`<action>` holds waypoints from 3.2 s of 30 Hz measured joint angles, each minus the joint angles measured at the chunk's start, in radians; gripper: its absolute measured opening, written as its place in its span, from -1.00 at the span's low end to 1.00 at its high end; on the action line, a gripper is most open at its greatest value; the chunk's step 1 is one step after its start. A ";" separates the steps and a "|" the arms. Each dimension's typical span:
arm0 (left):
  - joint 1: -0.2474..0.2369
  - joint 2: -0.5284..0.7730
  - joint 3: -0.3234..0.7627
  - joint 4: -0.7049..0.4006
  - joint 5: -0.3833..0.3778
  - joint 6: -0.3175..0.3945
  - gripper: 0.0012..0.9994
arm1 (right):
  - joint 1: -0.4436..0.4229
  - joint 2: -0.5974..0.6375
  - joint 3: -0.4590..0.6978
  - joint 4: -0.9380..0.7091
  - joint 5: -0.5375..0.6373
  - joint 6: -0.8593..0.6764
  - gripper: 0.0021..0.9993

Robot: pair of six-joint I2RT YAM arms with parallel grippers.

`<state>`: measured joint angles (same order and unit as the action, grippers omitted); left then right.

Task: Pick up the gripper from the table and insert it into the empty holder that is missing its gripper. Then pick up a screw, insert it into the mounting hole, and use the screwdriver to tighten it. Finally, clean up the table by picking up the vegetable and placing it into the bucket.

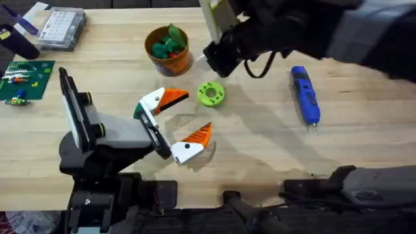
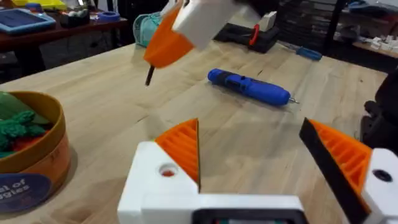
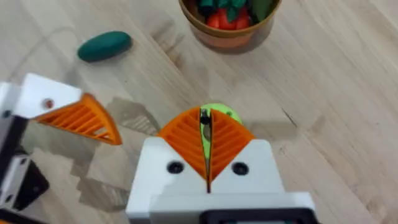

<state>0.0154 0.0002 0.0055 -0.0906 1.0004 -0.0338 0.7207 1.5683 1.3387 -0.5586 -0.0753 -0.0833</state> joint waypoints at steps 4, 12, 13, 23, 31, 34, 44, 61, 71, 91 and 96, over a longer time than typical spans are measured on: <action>0.000 0.000 0.000 0.000 0.000 0.000 0.98 | 0.022 -0.046 0.038 -0.073 0.000 0.000 -1.00; 0.000 0.000 0.000 0.000 -0.002 0.000 0.98 | 0.102 -0.051 0.188 -0.217 0.000 -0.007 -1.00; 0.000 0.000 0.000 0.000 -0.002 0.000 0.98 | 0.120 -0.051 0.208 -0.232 0.000 -0.007 -1.00; 0.000 0.000 0.000 0.000 -0.002 0.000 0.98 | 0.254 -0.051 0.357 -0.357 -0.001 -0.012 -1.00; 0.000 0.000 0.000 0.000 -0.002 0.000 0.98 | 0.324 -0.051 0.367 -0.362 -0.001 -0.007 -1.00; 0.000 0.000 0.000 0.000 -0.002 0.000 0.98 | 0.328 -0.047 0.368 -0.362 -0.001 0.000 -1.00; 0.000 0.000 0.000 0.000 -0.002 0.000 0.98 | 0.328 0.025 0.400 -0.363 -0.001 0.009 -1.00; 0.000 0.000 0.000 0.000 -0.002 0.000 0.98 | 0.328 0.087 0.433 -0.385 -0.001 0.009 -1.00; 0.000 0.000 0.000 0.000 -0.002 0.000 0.98 | 0.328 0.151 0.433 -0.385 -0.001 0.008 -1.00; 0.000 0.000 0.000 0.000 -0.002 0.000 0.98 | 0.328 0.166 0.433 -0.377 -0.001 0.007 -1.00; 0.000 0.000 0.000 0.000 -0.002 0.000 0.98 | 0.328 0.166 0.433 -0.369 -0.001 0.004 -1.00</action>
<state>0.0154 0.0002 0.0055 -0.0906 0.9981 -0.0339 1.0489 1.7348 1.7721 -0.9276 -0.0761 -0.0790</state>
